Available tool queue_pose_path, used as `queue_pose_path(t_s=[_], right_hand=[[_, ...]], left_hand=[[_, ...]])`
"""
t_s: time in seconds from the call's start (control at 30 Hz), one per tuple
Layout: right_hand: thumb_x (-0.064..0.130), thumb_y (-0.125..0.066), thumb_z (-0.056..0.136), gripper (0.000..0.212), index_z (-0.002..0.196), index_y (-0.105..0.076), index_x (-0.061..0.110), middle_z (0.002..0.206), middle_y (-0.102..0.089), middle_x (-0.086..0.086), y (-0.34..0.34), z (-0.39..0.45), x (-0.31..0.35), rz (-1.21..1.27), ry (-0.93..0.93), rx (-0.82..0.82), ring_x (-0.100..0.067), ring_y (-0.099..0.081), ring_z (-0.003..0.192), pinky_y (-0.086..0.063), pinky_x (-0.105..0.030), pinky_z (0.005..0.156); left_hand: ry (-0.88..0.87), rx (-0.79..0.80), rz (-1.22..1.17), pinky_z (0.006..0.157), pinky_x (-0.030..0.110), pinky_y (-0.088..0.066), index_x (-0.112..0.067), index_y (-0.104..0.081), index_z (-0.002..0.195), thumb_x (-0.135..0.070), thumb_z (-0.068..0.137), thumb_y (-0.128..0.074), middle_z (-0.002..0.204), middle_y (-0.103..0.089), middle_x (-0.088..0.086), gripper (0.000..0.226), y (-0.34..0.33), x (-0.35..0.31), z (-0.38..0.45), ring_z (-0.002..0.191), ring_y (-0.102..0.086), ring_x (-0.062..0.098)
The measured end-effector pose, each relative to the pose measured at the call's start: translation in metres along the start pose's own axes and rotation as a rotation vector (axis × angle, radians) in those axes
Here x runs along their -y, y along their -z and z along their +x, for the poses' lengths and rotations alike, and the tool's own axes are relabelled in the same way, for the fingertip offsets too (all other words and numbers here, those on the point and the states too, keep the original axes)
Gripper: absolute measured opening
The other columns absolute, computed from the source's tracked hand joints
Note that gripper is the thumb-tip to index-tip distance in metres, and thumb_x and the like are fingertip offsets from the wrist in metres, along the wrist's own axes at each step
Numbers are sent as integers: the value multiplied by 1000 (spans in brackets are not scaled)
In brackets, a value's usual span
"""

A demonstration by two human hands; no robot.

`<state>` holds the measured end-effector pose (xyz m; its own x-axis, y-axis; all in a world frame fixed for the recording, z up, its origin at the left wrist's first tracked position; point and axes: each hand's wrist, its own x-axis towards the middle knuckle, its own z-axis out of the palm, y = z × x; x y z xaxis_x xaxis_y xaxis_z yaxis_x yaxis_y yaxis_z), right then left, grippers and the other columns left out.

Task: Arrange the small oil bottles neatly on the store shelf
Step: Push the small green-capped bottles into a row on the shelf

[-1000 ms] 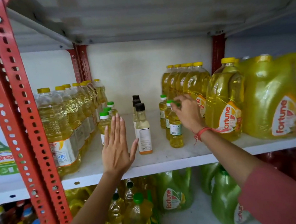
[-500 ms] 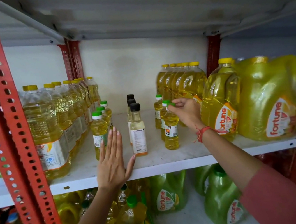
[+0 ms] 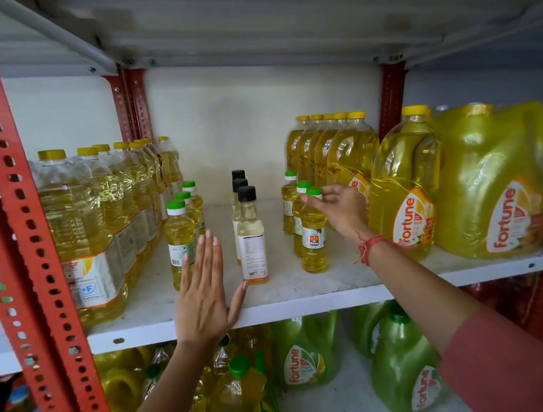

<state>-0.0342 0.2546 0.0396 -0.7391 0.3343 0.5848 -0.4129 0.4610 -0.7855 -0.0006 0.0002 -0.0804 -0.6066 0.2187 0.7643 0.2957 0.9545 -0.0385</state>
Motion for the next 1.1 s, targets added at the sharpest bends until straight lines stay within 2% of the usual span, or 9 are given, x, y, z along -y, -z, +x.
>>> queue_pose_path(t_s=[0.17, 0.27, 0.37, 0.5, 0.57, 0.67, 0.73, 0.9, 1.1], right_hand=[[26, -76, 75, 34, 104, -69, 9, 83, -71, 2, 5, -3, -7, 33, 58, 49, 9, -61, 63, -49, -10, 59], [23, -74, 77, 33, 107, -68, 10, 84, -69, 7, 13, -6, -11, 67, 81, 96, 15, -63, 65, -48, -3, 59], [25, -74, 78, 32, 107, -68, 14, 80, -69, 18, 22, -12, -11, 72, 105, 117, 16, -63, 70, -46, -1, 60], [23, -74, 77, 34, 109, -68, 13, 83, -70, 14, 35, -19, -9, 104, 109, 134, 14, -64, 70, -46, -2, 61], [23, -74, 77, 33, 108, -68, 13, 82, -69, 17, 41, -24, -7, 110, 109, 135, 14, -64, 71, -47, -3, 61], [22, -75, 77, 20, 93, -71, 33, 77, -69, 25, 48, -29, -3, 126, 104, 155, 14, -64, 72, -47, -3, 63], [22, -74, 77, 22, 85, -69, 42, 74, -68, 27, 50, -33, 1, 123, 113, 156, 14, -64, 72, -47, -3, 63], [21, -73, 79, 23, 97, -67, 34, 79, -69, 19, 52, -37, 4, 129, 121, 157, 13, -65, 73, -48, -4, 64], [24, -73, 78, 30, 107, -69, 16, 87, -73, 6, 52, -34, 1, 83, 111, 158, 10, -66, 75, -51, -7, 68]], left_hand=[[2, -7, 0, 125, 41, 2, 0, -11, 156, -59, 99, -20, 165, -9, 18, 82, 0, 0, 0, 154, -4, 26], [-5, -9, -4, 125, 41, 2, 0, -10, 156, -59, 100, -18, 165, -9, 18, 82, -1, 0, -1, 154, -4, 26], [-4, -7, -10, 124, 41, 4, 0, -9, 157, -59, 100, -17, 165, -7, 18, 82, -1, 1, 1, 154, -3, 26], [0, 4, -7, 124, 40, 6, 0, -7, 156, -60, 100, -14, 165, -6, 17, 83, -1, 0, 1, 154, -2, 25], [0, 9, -5, 124, 39, 7, -1, -6, 156, -60, 100, -13, 165, -5, 17, 83, -2, 0, 0, 154, -2, 25], [2, 14, 0, 124, 40, 6, -1, -6, 157, -60, 100, -13, 165, -5, 18, 82, -2, 0, 0, 154, -2, 25], [4, 16, -6, 124, 40, 6, -1, -6, 157, -60, 100, -14, 165, -5, 17, 82, -1, 0, 0, 154, -1, 24], [8, 28, -16, 124, 40, 5, 0, -7, 156, -60, 100, -15, 165, -6, 18, 83, 1, 0, 1, 154, -2, 25], [11, 42, -16, 124, 42, 3, 2, -11, 156, -60, 100, -13, 165, -7, 19, 84, 3, -1, 0, 154, -3, 26]])
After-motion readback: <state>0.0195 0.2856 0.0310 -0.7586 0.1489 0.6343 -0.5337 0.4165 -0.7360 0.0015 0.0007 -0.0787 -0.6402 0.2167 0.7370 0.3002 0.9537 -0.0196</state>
